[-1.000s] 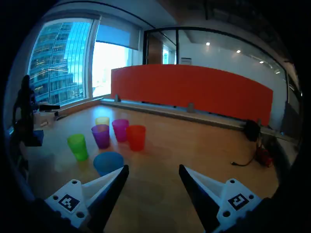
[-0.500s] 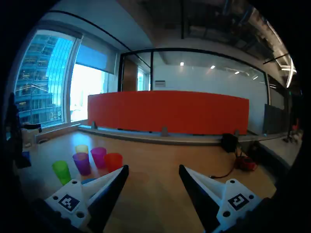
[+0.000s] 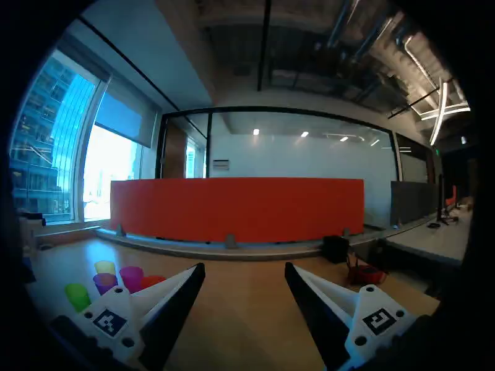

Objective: Pour water

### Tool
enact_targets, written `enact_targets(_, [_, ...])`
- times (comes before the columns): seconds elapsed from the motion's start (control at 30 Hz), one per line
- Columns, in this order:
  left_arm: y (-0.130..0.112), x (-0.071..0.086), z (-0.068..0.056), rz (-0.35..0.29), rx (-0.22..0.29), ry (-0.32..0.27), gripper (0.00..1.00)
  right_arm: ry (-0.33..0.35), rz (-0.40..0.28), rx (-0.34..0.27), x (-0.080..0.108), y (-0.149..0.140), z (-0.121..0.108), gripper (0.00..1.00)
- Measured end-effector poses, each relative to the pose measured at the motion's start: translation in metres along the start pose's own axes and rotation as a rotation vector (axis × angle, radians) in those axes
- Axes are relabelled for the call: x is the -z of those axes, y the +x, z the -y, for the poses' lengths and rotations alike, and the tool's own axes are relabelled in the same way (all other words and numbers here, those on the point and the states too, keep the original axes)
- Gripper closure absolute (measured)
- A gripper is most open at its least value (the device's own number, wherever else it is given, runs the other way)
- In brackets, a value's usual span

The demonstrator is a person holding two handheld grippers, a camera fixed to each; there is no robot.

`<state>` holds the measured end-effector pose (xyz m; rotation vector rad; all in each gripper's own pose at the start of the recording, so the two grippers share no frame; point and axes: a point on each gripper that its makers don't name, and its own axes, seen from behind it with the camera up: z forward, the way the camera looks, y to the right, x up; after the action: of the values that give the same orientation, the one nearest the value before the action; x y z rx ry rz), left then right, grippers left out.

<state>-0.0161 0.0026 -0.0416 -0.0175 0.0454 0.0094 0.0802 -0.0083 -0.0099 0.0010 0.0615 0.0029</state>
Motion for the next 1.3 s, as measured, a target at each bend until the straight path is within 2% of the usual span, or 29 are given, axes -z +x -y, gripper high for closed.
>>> enact_targets(0.27, [-0.001, -0.002, 0.001, -0.011, 0.015, 0.021, 0.02, -0.031, -0.003, -0.020, 0.003, -0.008, -0.003, 0.01])
enact_targets(0.47, [-0.016, -0.005, 0.000, 0.012, 0.015, 0.028, 0.02, -0.030, 0.010, -0.036, 0.006, -0.016, -0.002, 0.01])
enact_targets(0.87, [-0.038, -0.010, -0.001, 0.030, 0.009, 0.049, 0.02, -0.039, 0.013, 0.023, 0.011, -0.021, -0.002, 0.01])
enact_targets(1.3, [-0.054, -0.013, -0.013, 0.034, -0.010, 0.053, 0.02, -0.040, 0.012, -0.032, 0.015, -0.015, -0.010, 0.01])
